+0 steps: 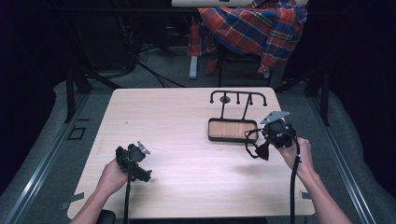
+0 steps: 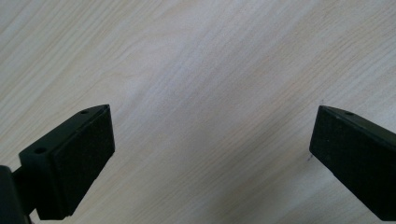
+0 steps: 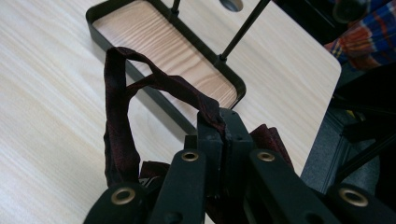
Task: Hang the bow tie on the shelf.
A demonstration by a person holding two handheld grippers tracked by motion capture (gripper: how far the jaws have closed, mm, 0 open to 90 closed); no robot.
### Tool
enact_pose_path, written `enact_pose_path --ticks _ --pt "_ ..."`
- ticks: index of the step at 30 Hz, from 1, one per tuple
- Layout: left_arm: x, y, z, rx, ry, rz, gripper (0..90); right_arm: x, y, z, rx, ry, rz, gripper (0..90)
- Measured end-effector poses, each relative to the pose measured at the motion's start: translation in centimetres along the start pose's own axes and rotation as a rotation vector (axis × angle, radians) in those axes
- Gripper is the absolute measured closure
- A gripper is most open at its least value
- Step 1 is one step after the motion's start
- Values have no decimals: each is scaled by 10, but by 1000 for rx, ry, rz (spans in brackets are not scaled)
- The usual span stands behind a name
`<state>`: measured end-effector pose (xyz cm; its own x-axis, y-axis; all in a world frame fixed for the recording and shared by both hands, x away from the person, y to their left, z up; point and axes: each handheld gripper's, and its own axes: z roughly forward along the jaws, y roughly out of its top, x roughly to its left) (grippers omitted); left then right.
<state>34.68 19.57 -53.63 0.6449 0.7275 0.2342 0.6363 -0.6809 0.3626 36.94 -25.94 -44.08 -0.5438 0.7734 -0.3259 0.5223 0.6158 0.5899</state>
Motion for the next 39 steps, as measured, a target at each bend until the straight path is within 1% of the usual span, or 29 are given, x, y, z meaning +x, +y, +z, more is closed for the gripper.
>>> enact_pose_path --ticks 3,6,14,16,19,21,22,24,25,30,33,34,36,37,38,39 --pt "1 0 0 4 3 5 3 -1 2 -2 -10 -15 16 879" --pt "0 0 0 -1 2 1 3 -3 3 -4 -21 -20 38 880" --pt "-1 1 0 -2 1 8 3 -9 4 -10 -38 -46 71 880" --pt "0 0 0 -1 2 9 3 -13 4 -12 -58 -55 92 880" --pt "0 0 0 0 1 8 3 -15 5 -13 -54 -64 97 880" --pt "-1 1 1 2 2 14 3 -17 6 -14 -66 -68 114 880" --pt "-1 1 1 0 6 13 3 -18 7 -14 -63 -71 114 880" --pt "-2 2 0 3 3 16 3 -20 8 -12 -76 -72 133 880" --pt "-2 2 0 5 3 21 3 -21 9 -11 -64 -78 130 880" --pt "-2 2 1 -1 4 15 3 -24 7 -8 -64 -90 139 880" --pt "-2 2 1 6 4 19 3 -29 8 -7 -82 -102 160 880" --pt "-2 3 1 6 3 19 3 -30 8 -7 -77 -103 158 880" --pt "-3 3 1 6 2 20 3 -32 11 -4 -91 -107 170 881" --pt "-3 3 1 5 2 20 3 -34 12 -3 -84 -110 166 881" --pt "-2 3 1 5 1 19 3 -34 13 -1 -96 -113 173 881" --pt "-2 3 1 5 3 16 3 -35 14 -1 -94 -112 172 881"
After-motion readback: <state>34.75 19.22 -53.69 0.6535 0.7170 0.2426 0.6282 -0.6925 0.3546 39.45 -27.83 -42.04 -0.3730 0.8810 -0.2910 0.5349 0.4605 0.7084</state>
